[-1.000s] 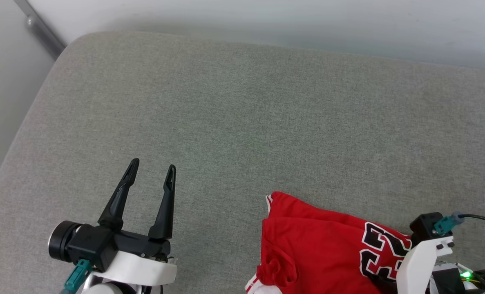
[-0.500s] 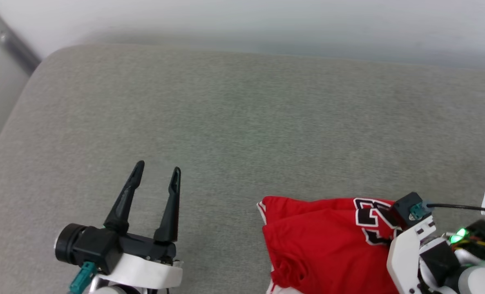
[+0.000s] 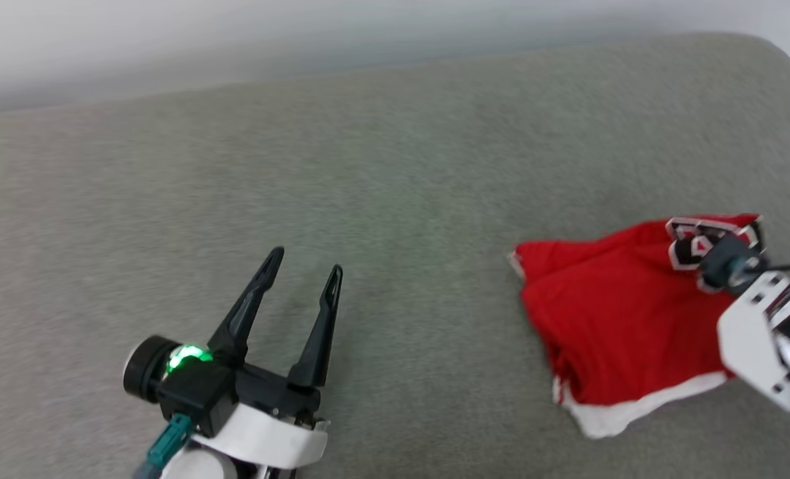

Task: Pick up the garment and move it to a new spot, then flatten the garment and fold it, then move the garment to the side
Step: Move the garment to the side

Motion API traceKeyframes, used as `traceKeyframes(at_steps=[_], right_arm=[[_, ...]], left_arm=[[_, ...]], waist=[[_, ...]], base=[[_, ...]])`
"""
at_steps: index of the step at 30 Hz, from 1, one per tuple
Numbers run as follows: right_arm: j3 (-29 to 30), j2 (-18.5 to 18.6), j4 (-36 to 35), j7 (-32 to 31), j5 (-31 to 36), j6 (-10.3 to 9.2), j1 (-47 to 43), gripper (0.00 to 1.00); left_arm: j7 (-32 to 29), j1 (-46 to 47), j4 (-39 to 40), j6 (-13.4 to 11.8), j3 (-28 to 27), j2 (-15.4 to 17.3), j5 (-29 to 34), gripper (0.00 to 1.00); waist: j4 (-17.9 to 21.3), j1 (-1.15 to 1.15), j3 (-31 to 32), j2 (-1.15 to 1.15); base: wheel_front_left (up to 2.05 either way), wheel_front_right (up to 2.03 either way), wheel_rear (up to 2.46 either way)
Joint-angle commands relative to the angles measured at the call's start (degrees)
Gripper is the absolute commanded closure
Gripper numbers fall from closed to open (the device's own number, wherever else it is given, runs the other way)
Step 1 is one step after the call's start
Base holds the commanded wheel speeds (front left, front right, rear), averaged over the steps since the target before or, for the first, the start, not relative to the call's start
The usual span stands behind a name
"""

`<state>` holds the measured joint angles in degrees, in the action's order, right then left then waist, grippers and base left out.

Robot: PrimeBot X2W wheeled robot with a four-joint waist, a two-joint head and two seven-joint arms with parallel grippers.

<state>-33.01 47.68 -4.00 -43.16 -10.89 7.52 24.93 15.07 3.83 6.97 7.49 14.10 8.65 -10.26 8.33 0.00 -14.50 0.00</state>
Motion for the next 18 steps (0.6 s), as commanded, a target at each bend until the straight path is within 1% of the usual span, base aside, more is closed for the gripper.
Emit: traceKeyframes(at_steps=[1, 5, 7, 13, 18], right_arm=[[0.1, 0.7, 0.5, 0.7, -0.3, -0.06, 1.5, 1.0], [2.2, 3.4, 3.9, 4.2, -0.3, -0.07, 4.3, 1.0], [2.6, 4.6, 6.7, 6.8, 2.0, -0.08, 5.3, 1.0], [6.9, 2.0, 19.2, 16.2, 5.2, -0.08, 9.2, 1.0], [10.0, 0.4, 29.5, 23.4, 7.3, -0.08, 12.0, 1.0]], left_arm=[[0.1, 1.5, 0.1, -0.1, 0.0, 0.5, 0.0, 0.0], [0.1, 4.3, 0.3, -0.1, 0.7, 3.0, 0.2, 0.0], [0.1, 5.6, 0.5, -0.1, 1.1, 4.4, 0.2, 0.0], [0.1, 8.8, 0.5, -0.1, 2.4, 8.5, 0.1, 0.0], [0.1, 10.4, 1.5, -0.1, 3.1, 10.8, 0.4, 0.0]], waist=[[5.8, 0.0, -5.7, 0.0], [9.3, 0.0, -10.8, 0.0], [10.7, 0.0, -13.1, 0.0], [13.1, 0.0, -18.0, 0.0], [13.6, 0.0, -20.7, 0.0]], base=[[0.0, 0.0, 0.0], [0.0, 0.0, 0.0], [0.0, 0.0, 0.0], [0.0, 0.0, 0.0], [0.0, 0.0, 0.0]])
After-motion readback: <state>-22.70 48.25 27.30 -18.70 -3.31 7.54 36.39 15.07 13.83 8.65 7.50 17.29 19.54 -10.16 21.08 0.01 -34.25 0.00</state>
